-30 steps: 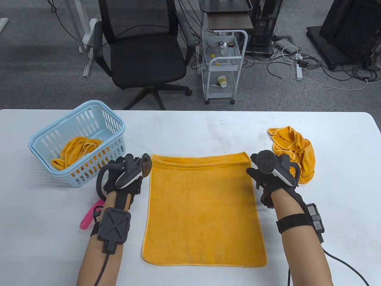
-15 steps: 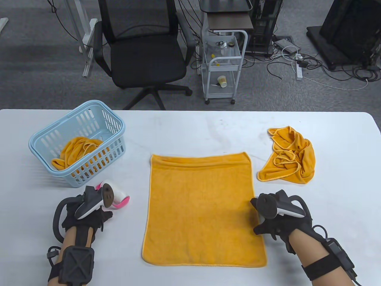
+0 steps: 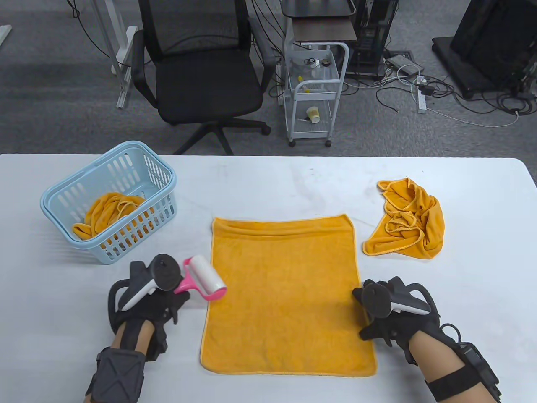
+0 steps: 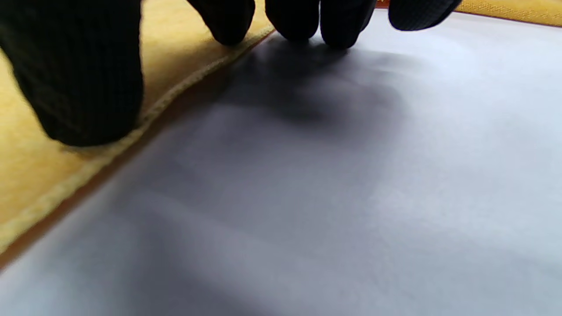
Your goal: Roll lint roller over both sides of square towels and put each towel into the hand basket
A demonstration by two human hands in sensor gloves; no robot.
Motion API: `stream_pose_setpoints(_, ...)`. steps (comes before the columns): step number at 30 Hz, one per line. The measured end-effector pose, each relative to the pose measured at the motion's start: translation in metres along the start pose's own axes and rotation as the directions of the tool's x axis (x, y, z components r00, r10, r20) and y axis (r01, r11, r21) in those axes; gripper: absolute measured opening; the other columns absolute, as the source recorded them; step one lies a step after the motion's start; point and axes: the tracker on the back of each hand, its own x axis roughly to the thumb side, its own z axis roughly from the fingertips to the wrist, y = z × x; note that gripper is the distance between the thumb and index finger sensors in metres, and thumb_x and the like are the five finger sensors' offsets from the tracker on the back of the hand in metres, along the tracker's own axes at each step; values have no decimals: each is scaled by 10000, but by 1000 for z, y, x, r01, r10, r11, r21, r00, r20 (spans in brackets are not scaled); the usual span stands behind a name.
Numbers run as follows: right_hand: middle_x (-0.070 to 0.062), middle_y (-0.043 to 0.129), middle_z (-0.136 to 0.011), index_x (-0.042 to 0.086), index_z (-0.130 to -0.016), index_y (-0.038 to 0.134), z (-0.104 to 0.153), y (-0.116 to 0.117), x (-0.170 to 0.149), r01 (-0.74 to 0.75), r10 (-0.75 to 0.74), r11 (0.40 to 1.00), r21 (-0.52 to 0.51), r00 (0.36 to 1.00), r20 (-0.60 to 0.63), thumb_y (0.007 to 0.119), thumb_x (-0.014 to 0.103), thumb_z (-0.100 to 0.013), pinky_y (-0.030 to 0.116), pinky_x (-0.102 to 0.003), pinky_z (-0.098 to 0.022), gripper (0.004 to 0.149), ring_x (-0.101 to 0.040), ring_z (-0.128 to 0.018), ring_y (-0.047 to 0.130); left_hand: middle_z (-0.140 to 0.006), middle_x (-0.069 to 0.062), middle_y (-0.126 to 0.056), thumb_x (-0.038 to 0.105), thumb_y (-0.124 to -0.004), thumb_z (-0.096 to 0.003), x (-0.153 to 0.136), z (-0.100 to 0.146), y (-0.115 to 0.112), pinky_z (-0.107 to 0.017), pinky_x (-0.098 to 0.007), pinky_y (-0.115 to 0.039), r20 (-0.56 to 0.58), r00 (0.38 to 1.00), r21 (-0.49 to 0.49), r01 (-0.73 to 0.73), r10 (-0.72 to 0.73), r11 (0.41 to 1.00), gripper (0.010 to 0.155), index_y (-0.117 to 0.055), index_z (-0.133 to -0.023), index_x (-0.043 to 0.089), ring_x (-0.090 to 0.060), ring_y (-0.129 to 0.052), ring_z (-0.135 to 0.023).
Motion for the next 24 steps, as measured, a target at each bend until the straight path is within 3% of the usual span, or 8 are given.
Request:
stream_pose_setpoints(3,-216,390,-1169,187,-1150,424,0,0,0,0,0,1000,-2,1000,-1,912,607,-403,508,-729,-675,986,-527,-1045,470,-951,21,-847,506,-806,-493,76,3,-9,-645,-585,-797,196,979,-31,68,-61,997,510,-654,-964,386,-301,-976,-808)
stream_pose_setpoints(7,-213,384,-1170,187,-1150,423,1,1,-1,15,-15,1000,-8,1000,0,909,606,-404,505,-729,-675,984,-524,-1047,462,-900,42,-846,497,-799,-481,159,-1,-40,-618,-552,-834,407,907,-62,151,-113,987,530,-625,-969,387,-253,-968,-723)
stream_pose_setpoints(12,-213,381,-1170,187,-1151,421,2,1,-1,17,-17,1000,-10,1000,3,908,605,-405,505,-729,-675,984,-525,-1048,458,-942,42,-794,438,-799,-495,208,-10,-80,-631,-518,-836,506,846,-99,248,-165,964,572,-549,-1004,359,-239,-942,-764)
stream_pose_setpoints(15,-212,380,-1171,187,-1150,422,2,1,-1,18,-18,1000,-11,1000,5,907,604,-405,505,-730,-675,982,-526,-1048,456,-950,32,-793,428,-805,-496,215,-14,-93,-629,-520,-833,506,837,-113,304,-208,946,578,-554,-1010,348,-250,-940,-771)
stream_pose_setpoints(18,-215,378,-1170,186,-1151,421,2,1,-2,22,-21,1000,-11,1000,6,907,603,-407,504,-730,-675,981,-525,-1048,454,-927,47,-808,427,-815,-489,205,-15,-94,-626,-515,-835,460,811,-75,440,-361,895,569,-562,-993,354,-243,-952,-751)
stream_pose_setpoints(21,-213,379,-1170,186,-1150,422,2,1,-1,21,-21,1000,-10,1000,5,907,602,-407,505,-730,-674,980,-527,-1048,455,-910,47,-828,397,-842,-497,174,-11,-83,-634,-530,-823,376,826,-145,500,-420,854,542,-593,-976,359,-252,-957,-742)
stream_pose_setpoints(24,-215,379,-1170,185,-1151,422,2,1,-1,21,-21,1000,-8,1000,3,909,602,-405,505,-730,-674,984,-527,-1047,457,-901,64,-844,380,-851,-501,134,-6,-73,-650,-535,-817,280,798,-153,586,-534,796,500,-626,-947,385,-243,-964,-742)
